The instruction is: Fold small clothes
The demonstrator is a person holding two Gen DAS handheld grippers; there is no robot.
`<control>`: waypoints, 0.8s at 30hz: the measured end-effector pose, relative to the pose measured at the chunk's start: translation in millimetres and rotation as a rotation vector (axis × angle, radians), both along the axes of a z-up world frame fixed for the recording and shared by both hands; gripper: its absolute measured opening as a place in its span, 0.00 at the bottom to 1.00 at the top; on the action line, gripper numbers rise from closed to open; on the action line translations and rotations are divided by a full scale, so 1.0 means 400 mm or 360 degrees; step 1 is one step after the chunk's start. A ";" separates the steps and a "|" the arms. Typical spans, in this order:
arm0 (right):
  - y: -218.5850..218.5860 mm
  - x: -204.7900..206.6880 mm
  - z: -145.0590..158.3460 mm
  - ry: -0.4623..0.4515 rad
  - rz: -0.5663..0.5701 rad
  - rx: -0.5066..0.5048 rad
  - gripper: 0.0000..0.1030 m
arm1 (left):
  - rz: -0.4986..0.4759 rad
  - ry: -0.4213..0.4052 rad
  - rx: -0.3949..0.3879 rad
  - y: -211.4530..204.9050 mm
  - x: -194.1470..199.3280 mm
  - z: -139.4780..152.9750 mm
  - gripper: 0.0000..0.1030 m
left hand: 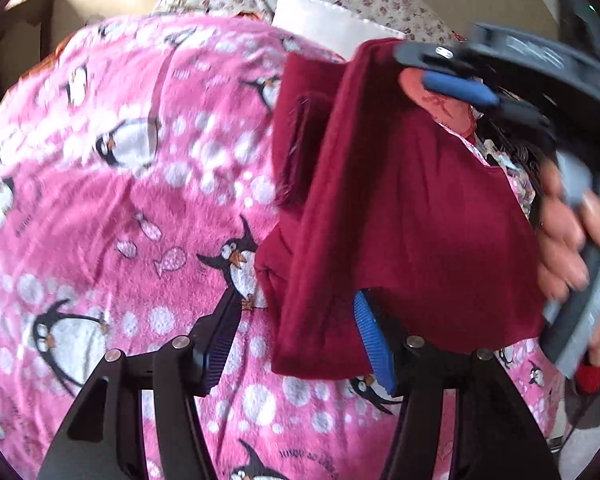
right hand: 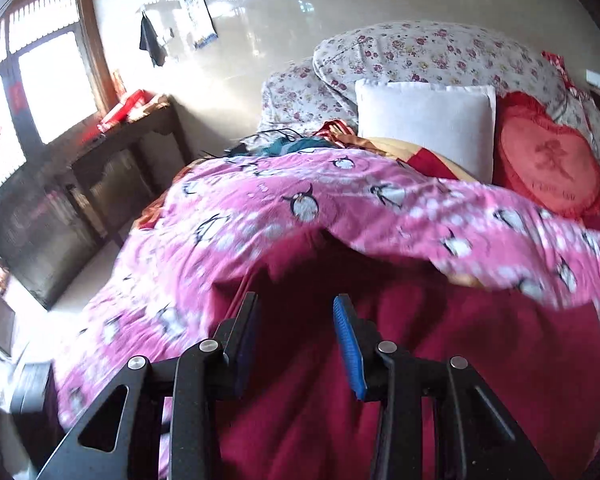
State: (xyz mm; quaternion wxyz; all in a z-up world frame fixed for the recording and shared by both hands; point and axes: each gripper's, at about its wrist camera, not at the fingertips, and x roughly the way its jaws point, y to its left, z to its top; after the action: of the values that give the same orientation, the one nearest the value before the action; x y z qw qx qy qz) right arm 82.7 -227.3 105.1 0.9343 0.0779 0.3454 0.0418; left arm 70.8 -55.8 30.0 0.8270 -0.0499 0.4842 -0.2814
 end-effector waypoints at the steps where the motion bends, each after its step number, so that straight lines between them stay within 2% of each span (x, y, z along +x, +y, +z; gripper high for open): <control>1: 0.010 0.034 -0.012 0.0022 -0.0018 -0.0023 0.33 | 0.0005 0.0020 -0.0016 0.006 0.004 -0.010 0.58; 3: 0.023 0.089 -0.040 0.0076 -0.0030 -0.0044 0.26 | 0.0015 0.0057 -0.0067 0.017 0.016 -0.027 0.61; 8: 0.062 0.188 -0.125 0.0204 -0.0017 -0.0131 0.26 | 0.0012 0.0022 -0.0082 0.022 0.021 -0.023 0.64; 12: 0.057 0.176 -0.123 0.0191 -0.0026 -0.0112 0.27 | 0.0018 0.0033 -0.0108 0.026 0.020 -0.022 0.66; 14: 0.045 0.160 -0.106 0.0199 -0.0016 -0.0061 0.33 | 0.0038 0.0031 -0.0126 0.029 0.017 -0.021 0.67; 15: 0.035 0.150 -0.092 0.0213 -0.0024 -0.0029 0.43 | 0.0054 0.0022 -0.0135 0.044 0.011 -0.017 0.70; 16: 0.032 0.143 -0.083 0.0216 -0.0041 -0.0009 0.63 | 0.0080 0.0005 -0.0146 0.057 0.007 -0.016 0.71; 18: 0.025 0.118 -0.062 0.0195 -0.0046 0.0104 0.87 | 0.0146 -0.0036 -0.0174 0.084 0.000 -0.011 0.79; 19: 0.030 0.112 -0.055 0.0189 -0.0026 0.0159 0.89 | 0.0167 -0.0043 -0.0193 0.093 0.001 -0.011 0.82; 21: 0.058 0.116 -0.054 0.0223 0.0002 0.0146 0.89 | 0.0180 -0.0021 -0.0234 0.103 0.001 -0.018 0.86; 24: 0.122 0.144 -0.077 0.0318 0.0036 -0.0015 0.89 | 0.0166 -0.0018 -0.0219 0.090 0.007 -0.028 0.91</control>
State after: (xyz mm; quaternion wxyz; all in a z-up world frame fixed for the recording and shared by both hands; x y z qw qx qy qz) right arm 140.3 -178.4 74.4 0.8950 0.0734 0.4380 0.0427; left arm 73.7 -19.7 18.7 0.8378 -0.1302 0.4559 -0.2707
